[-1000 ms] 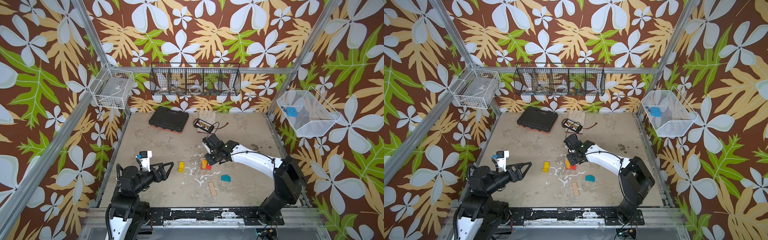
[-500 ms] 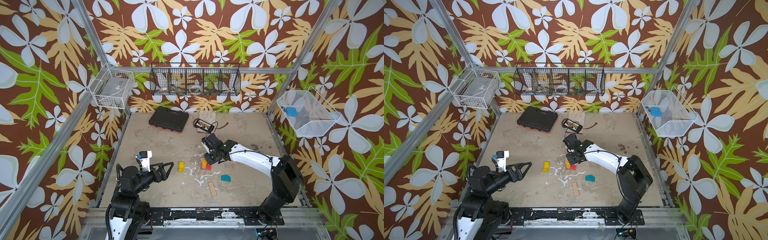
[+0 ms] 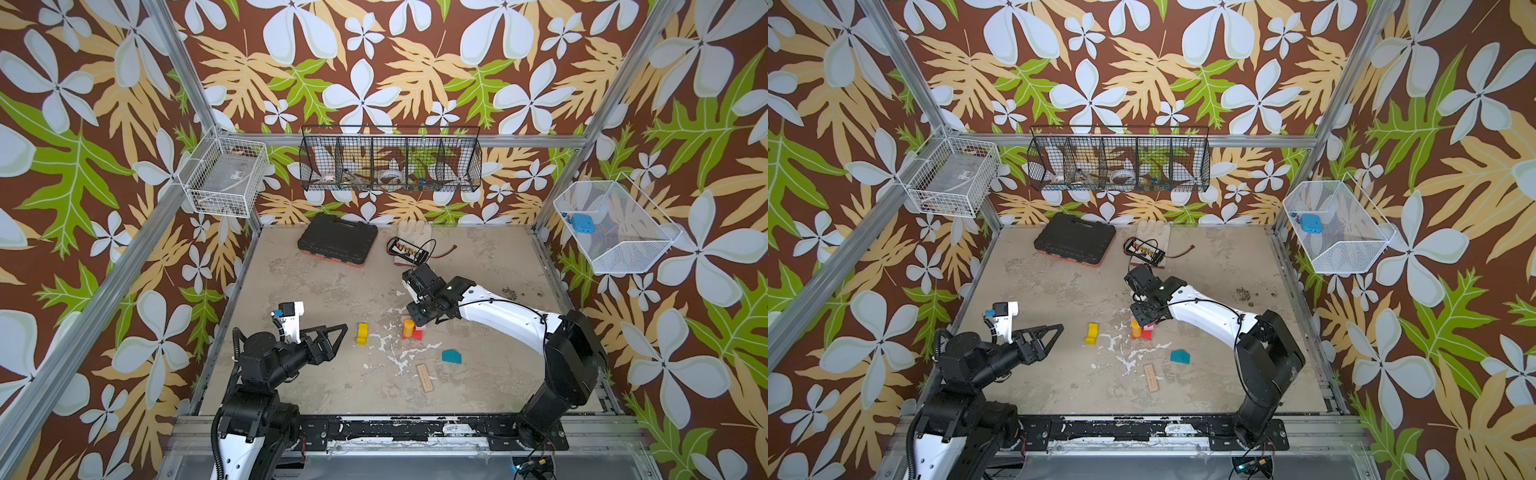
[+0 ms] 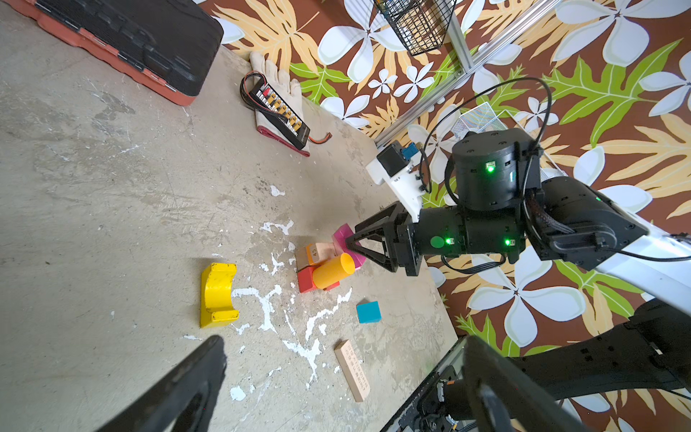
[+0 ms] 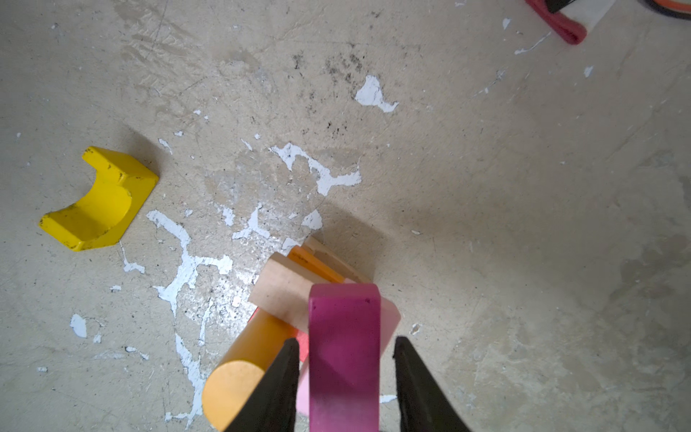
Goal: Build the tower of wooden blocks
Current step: 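Lower the magenta block onto the top of the stack, then open the right gripper to release the magenta block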
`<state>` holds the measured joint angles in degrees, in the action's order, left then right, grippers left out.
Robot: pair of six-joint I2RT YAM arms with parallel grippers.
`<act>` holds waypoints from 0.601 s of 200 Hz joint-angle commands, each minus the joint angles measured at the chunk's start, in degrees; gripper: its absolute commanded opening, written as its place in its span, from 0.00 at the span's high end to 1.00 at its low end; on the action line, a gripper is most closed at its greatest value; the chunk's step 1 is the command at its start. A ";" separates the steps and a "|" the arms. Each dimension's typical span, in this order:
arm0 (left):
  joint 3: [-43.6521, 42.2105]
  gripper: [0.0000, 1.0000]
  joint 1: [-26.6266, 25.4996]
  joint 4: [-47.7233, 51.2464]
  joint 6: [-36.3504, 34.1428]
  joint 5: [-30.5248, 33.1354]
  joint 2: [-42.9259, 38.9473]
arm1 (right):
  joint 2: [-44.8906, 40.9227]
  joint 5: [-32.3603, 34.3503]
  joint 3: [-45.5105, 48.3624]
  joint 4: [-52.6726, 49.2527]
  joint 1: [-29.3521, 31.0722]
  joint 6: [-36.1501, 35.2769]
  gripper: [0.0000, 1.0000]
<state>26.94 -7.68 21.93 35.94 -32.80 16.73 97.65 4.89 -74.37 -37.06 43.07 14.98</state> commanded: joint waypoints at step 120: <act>-0.22 0.00 -0.07 -1.87 0.18 0.01 0.07 | 4.26 1.37 -6.43 -1.57 -4.64 1.17 0.66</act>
<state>26.83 -7.68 21.85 35.97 -32.80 16.75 100.90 7.31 -80.38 -38.63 38.54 16.27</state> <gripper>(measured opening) 0.998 0.344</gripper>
